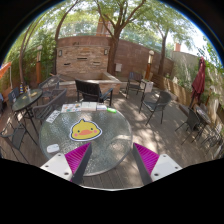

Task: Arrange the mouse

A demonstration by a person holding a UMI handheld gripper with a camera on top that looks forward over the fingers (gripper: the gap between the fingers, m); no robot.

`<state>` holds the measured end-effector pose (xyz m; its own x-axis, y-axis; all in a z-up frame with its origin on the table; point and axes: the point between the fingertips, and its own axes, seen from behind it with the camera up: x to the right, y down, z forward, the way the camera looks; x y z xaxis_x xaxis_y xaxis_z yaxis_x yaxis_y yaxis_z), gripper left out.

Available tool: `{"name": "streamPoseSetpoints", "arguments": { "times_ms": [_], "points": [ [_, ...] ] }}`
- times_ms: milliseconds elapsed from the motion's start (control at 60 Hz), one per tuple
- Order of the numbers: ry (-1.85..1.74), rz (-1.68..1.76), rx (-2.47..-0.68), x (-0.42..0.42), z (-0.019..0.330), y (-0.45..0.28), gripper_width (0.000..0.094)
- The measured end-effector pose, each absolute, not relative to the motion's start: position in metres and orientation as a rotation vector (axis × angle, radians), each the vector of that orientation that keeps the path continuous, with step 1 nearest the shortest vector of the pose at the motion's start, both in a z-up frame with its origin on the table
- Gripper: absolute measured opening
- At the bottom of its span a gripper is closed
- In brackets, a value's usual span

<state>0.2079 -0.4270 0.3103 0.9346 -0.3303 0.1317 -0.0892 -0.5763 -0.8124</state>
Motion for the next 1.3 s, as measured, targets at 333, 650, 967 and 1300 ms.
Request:
{"name": "streamPoseSetpoints", "arguments": {
  "times_ms": [333, 650, 967, 1300],
  "points": [
    [0.232, -0.301, -2.259, 0.183, 0.224, -0.433, 0.0837],
    [0.049, -0.037, -2.368, 0.024, 0.07, -0.411, 0.0855],
    [-0.015, 0.08, -2.298, -0.108, 0.005, -0.282, 0.0837],
    [0.068, 0.04, -2.294, -0.129, -0.014, -0.195, 0.0832]
  ]
}}
